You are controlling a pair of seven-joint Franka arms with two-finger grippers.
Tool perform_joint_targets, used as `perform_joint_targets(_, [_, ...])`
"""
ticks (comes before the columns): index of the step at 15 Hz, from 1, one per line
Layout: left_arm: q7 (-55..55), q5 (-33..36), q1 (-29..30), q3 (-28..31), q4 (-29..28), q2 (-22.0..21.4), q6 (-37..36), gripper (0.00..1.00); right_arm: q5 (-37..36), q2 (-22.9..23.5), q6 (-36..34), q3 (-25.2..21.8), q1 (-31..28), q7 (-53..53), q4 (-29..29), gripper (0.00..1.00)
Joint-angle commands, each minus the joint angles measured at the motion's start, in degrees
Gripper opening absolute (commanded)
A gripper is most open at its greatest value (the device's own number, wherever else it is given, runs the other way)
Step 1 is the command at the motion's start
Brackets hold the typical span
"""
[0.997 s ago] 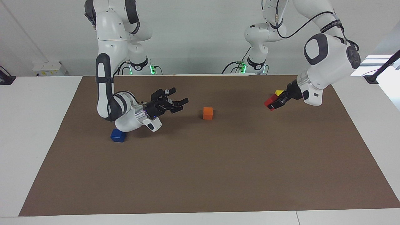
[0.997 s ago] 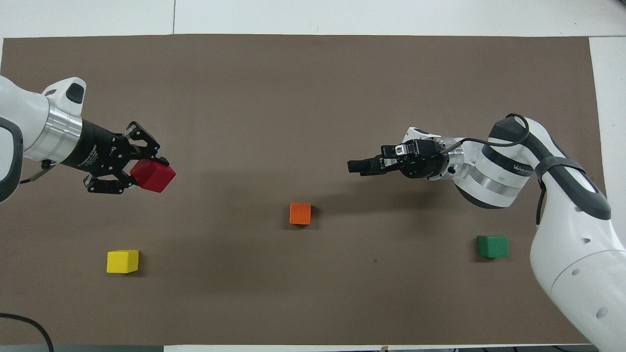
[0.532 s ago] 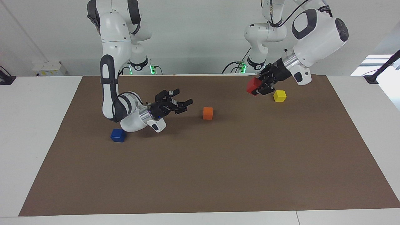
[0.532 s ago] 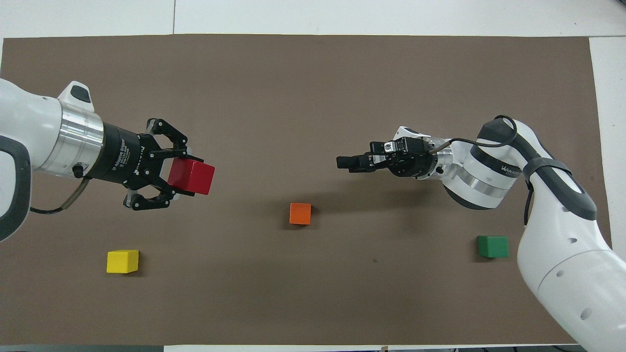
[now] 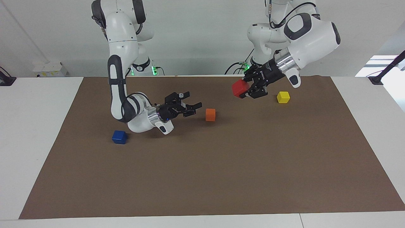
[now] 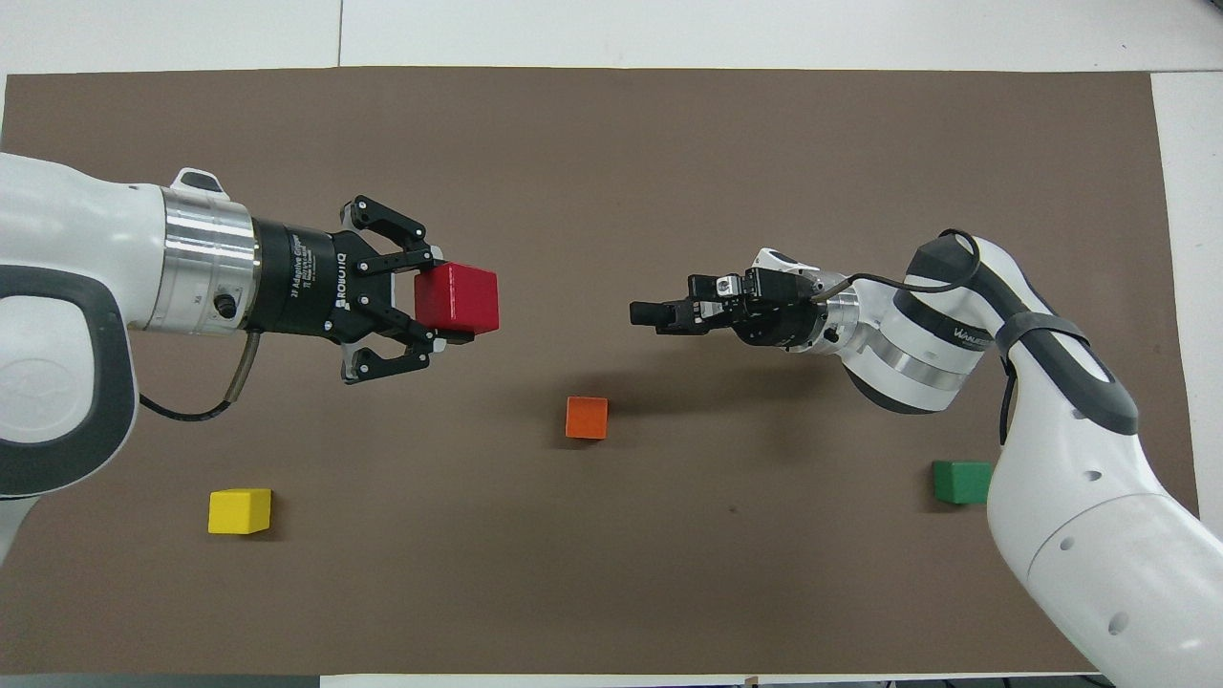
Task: Transfer red block to right arm and stack on blue block
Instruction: 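Carry the red cube toward the right gripper with the left gripper, then close the right gripper on the red cube and open the left gripper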
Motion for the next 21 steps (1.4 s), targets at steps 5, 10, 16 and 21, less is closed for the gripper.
perform_joint_targets(5, [-0.9,-14.6,-5.9,0.5,-9.9,-3.3,14.9,0.00,1.3,0.8,0.7,-0.2,0.2,-1.8,0.9,1.00])
perform_joint_targets(10, [6.2,-23.5,-10.2,0.5,-10.6,-1.8,21.4,0.00,1.6,0.8,1.2,-0.1,1.2,-2.3,1.2,1.00])
perform_joint_targets(16, [14.7,-30.1,-15.0,0.5,-11.8,-0.4,27.2,0.00,2.1,0.8,2.0,-0.1,1.5,-3.0,1.2,1.00])
perform_joint_targets(21, [16.9,-33.0,-17.7,0.5,-11.8,1.4,30.3,0.00,2.2,0.8,2.0,-0.1,1.5,-3.0,1.4,1.00])
